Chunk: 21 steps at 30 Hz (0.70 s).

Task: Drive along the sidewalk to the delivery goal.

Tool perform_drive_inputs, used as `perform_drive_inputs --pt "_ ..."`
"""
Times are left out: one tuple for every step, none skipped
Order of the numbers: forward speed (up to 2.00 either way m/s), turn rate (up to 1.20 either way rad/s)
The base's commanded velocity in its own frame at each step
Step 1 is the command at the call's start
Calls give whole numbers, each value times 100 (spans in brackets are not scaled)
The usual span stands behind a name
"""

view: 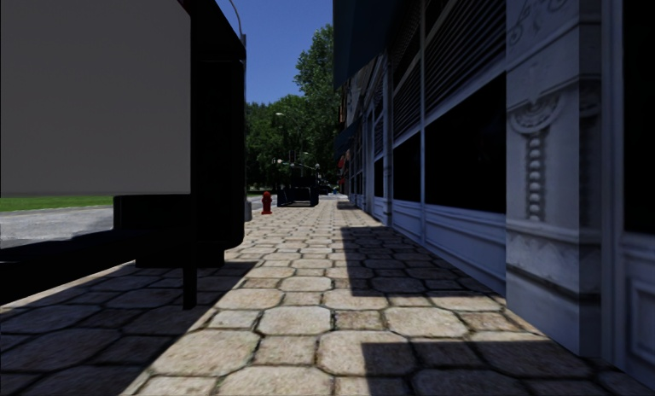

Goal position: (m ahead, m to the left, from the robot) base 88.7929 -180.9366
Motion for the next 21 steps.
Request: perform_drive_inputs --pt "200 0" --pt "200 0" --pt "200 0" --pt "200 0" --pt "200 0" --pt "200 0" --pt "200 0" --pt "200 0" --pt "200 0" --pt "200 0" --pt "200 0" --pt "200 0" --pt "200 0" --pt "200 0" --pt "200 0" --pt "200 0" --pt "200 0" --pt "200 0" --pt "200 0" --pt "200 0" --pt "200 0"
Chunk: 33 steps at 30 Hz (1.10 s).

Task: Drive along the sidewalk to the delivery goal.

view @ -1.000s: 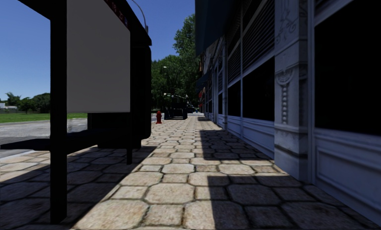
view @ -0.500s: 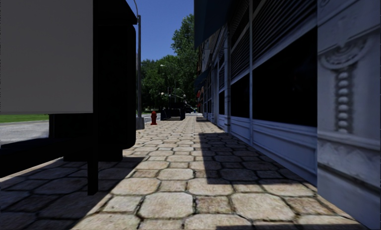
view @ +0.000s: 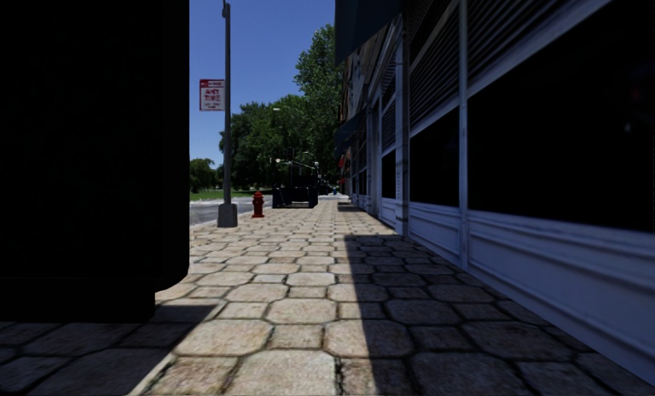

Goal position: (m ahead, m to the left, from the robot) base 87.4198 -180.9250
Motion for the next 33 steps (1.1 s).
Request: perform_drive_inputs --pt "200 0" --pt "200 0" --pt "200 0" --pt "200 0" --pt "200 0" --pt "200 0" --pt "200 0" --pt "200 0" --pt "200 0" --pt "200 0" --pt "200 0" --pt "200 0" --pt "200 0" --pt "200 0" --pt "200 0" --pt "200 0" --pt "200 0" --pt "200 0" --pt "200 0" --pt "200 0" --pt "200 0" --pt "200 0" --pt "200 0" --pt "200 0" --pt "200 0" --pt "200 0" --pt "200 0" --pt "200 0" --pt "200 0" --pt "200 0" --pt "200 0" --pt "200 0" --pt "200 -5"
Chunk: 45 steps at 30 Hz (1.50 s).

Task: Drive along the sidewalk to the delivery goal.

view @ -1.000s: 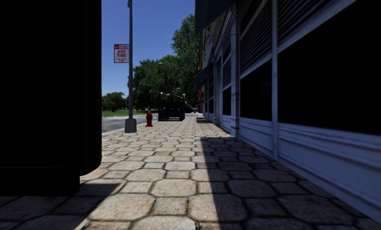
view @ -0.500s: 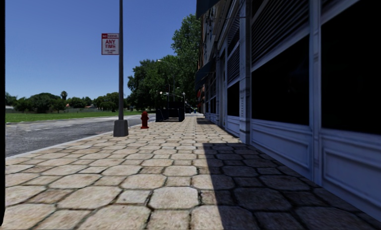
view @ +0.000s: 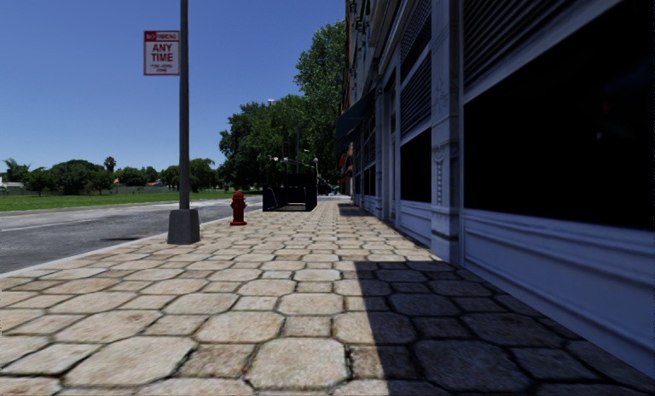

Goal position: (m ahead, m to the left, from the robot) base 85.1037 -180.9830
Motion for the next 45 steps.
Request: perform_drive_inputs --pt "200 -9" --pt "200 -9" --pt "200 -12" --pt "200 -14" --pt "200 -18" --pt "200 -18" --pt "200 -20" --pt "200 -20" --pt "200 -20" --pt "200 -20" --pt "200 -20" --pt "200 -20" --pt "200 -20" --pt "200 -18" --pt "200 0" --pt "200 0" --pt "200 0" --pt "200 0" --pt "200 0" --pt "200 0" --pt "200 0" --pt "200 0" --pt "200 0" --pt "200 0" --pt "200 0" --pt "200 0" --pt "200 0" --pt "200 0" --pt "200 0" --pt "200 0" --pt "200 0" --pt "200 0" --pt "200 0" --pt "200 0" --pt "200 0" --pt "200 0" --pt "200 0" --pt "200 0" --pt "200 0" --pt "200 0" --pt "200 0" --pt "200 0" --pt "200 0" --pt "200 0" --pt "200 0"
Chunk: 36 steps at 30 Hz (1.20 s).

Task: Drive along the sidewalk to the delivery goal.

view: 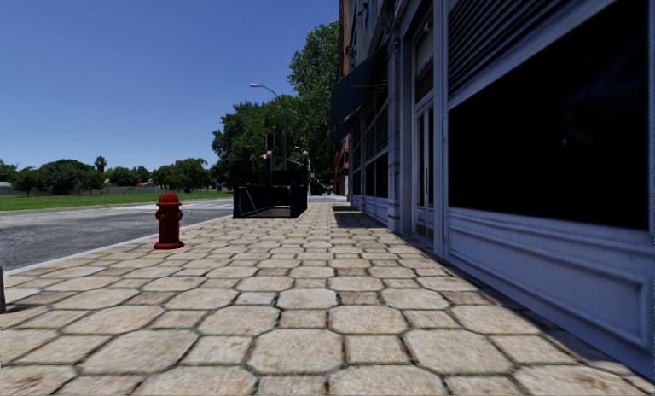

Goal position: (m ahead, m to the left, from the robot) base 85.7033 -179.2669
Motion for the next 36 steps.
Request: perform_drive_inputs --pt "200 0" --pt "200 0" --pt "200 0" --pt "200 0" --pt "200 0" --pt "200 0" --pt "200 0" --pt "200 0" --pt "200 0" --pt "200 0" --pt "200 0" --pt "200 0" --pt "200 0" --pt "200 0" --pt "200 0" --pt "200 0" --pt "200 0" --pt "200 0" --pt "200 0" --pt "200 0" --pt "200 0" --pt "200 0" --pt "200 0" --pt "200 0" --pt "200 0" --pt "200 0" --pt "200 0" --pt "200 0" --pt "200 0" --pt "200 0" --pt "200 0" --pt "200 0" --pt "200 0" --pt "200 0" --pt "200 0" --pt "200 0"
